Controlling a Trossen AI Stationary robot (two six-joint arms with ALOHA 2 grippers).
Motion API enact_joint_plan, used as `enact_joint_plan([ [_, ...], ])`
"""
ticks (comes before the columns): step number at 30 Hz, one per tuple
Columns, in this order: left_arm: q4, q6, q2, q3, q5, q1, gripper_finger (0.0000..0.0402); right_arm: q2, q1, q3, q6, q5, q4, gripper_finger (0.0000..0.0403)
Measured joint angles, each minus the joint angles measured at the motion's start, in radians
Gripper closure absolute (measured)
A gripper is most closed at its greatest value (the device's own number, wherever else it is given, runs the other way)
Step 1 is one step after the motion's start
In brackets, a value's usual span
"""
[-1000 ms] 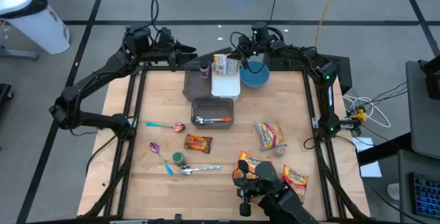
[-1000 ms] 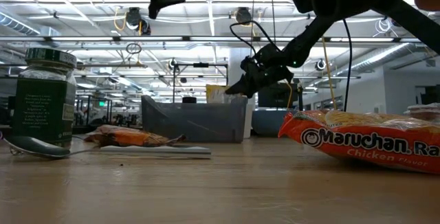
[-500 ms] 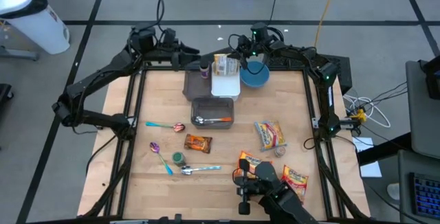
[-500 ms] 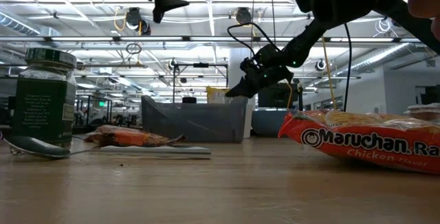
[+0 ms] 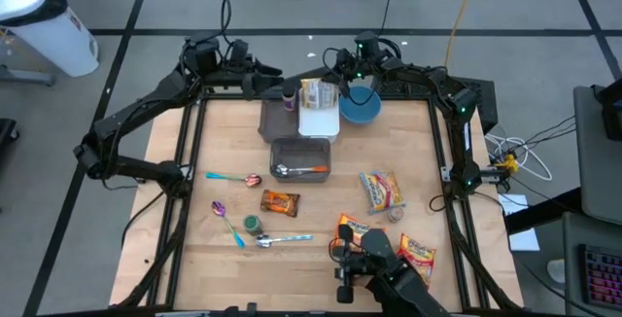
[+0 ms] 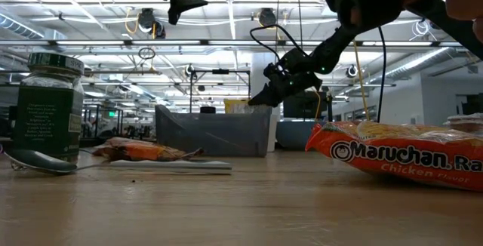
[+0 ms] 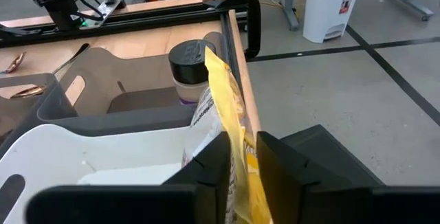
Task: Pick & Place Food Item
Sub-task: Put the yellow noodle pack into the white bin, then put the top blue spoon into the bottom black bin
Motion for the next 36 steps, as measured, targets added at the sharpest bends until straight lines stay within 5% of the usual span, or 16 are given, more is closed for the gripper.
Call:
enact_joint_plan([
  [10,-0.001,-0.002,0.0,0.0,0.0,0.0,0.016,0.0,0.0,0.0,0.112,0.072,0.103,0.0283],
  [20,-0.014,0.002,0.0,0.0,-0.001,0.0,0.016,-0.05,0.008,0.001,0.174,0.07,0.171,0.0278],
  [36,-0.134,-0.051,-0.107,0.0,0.158,0.184,0.016,-0.365,0.031,0.001,0.43,0.072,0.166,0.0264],
])
